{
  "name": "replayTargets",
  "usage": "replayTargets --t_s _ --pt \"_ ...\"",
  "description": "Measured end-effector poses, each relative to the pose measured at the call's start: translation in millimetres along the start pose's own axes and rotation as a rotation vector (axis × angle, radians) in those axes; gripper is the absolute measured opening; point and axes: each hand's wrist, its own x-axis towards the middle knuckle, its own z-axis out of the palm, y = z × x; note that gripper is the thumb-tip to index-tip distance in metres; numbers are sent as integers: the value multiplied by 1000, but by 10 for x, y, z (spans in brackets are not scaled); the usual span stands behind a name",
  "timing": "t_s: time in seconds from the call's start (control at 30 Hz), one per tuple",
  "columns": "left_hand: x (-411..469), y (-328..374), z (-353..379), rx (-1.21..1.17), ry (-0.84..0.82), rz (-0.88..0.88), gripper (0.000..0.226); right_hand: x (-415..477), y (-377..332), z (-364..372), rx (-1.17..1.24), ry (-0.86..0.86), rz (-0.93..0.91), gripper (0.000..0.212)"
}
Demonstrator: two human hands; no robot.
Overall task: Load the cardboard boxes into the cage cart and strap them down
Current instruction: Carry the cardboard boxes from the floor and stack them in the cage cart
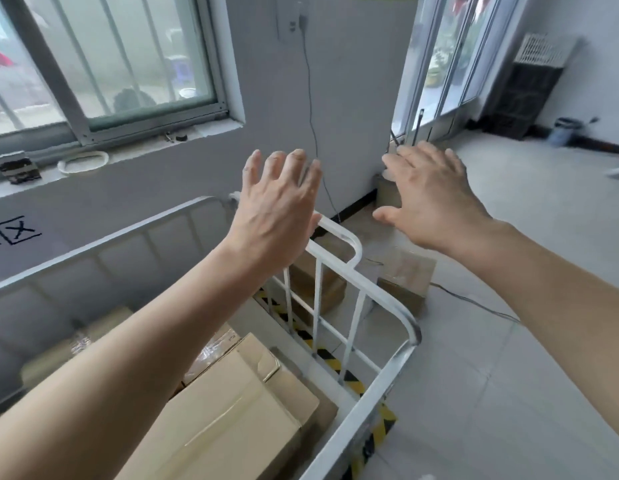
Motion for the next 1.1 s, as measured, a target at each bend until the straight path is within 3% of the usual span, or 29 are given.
replayTargets --t_s 0.2,0.47,0.8,1.1 --pt "896 917 583 -28 60 28 62 426 1335 398 -12 -15 6 56" --pt "2018 2104 1391 -130 -6 -12 58 927 2942 846 -43 -120 -1 59" --pt "2931 2578 2164 -152 -113 -31 55 1597 3835 1460 4 -218 -4 60" --pt "4074 2614 2961 -156 -150 -103 56 2753 4465 1997 -34 -252 -80 56"
